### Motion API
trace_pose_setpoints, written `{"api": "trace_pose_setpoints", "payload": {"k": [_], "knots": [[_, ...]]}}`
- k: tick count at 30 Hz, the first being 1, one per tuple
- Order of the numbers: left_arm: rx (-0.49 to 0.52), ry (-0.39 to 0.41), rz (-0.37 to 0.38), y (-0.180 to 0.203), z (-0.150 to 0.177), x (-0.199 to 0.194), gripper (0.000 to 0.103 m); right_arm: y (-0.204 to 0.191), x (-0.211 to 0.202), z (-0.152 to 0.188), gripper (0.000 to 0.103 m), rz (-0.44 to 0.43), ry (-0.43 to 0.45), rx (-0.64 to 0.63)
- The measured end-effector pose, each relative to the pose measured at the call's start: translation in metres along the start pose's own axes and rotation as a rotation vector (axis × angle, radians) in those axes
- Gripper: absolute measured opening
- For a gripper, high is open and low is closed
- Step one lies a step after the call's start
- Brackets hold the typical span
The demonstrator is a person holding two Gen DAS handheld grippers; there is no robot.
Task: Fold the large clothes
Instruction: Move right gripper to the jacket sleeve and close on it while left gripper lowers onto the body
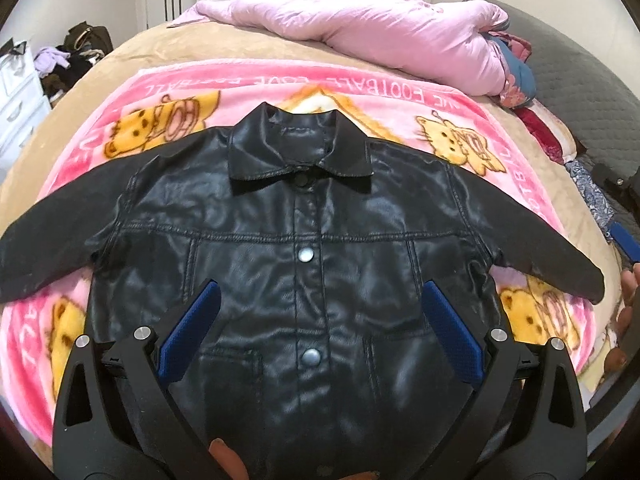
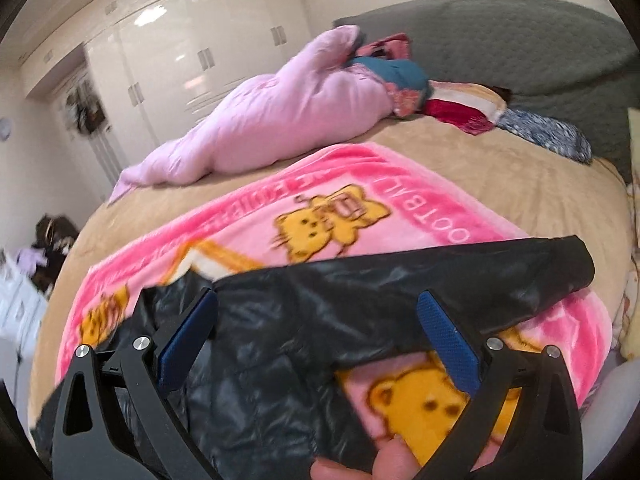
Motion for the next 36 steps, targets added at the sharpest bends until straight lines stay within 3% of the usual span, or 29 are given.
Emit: {"api": "trace_pose_setpoints", "payload": {"k": [10, 23, 24, 31, 36], "knots": [[0.024, -0.052, 0.048, 0.039, -0.023, 0.047, 0.094, 0.091, 0.041, -0.016, 0.099, 0.144, 0.016, 0.150], [0.127, -0.084, 0.065, 0.108, -0.048, 0.114, 0.094, 0.171, 0.057, -0.020, 0.099, 0.229, 0.008, 0.346], [0.136, -0.086, 0.068, 0.111, -0.049, 0.117, 0.092, 0.177, 0.058, -0.020, 0.099, 0.239, 0.012, 0.360], [0.190, -0.092, 0.147, 0.149, -0.057, 0.143, 0.044, 0.230, 0.060, -0.021, 0.099, 0.311, 0.021, 0.503], [0.216, -0.094, 0.168, 0.167, -0.060, 0.156, 0.033, 0.259, 0.069, -0.016, 0.099, 0.281, -0.020, 0.654]]}}
Point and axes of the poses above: each gripper's, at about its wrist camera, not at the fingertips, and x roughly the way its jaws point, y to its right, z to its underside, the point moved 10 cm from there along x, roughly the way its jaws point, and after that the axes turned 12 degrees about x, right-handed, at the moved point
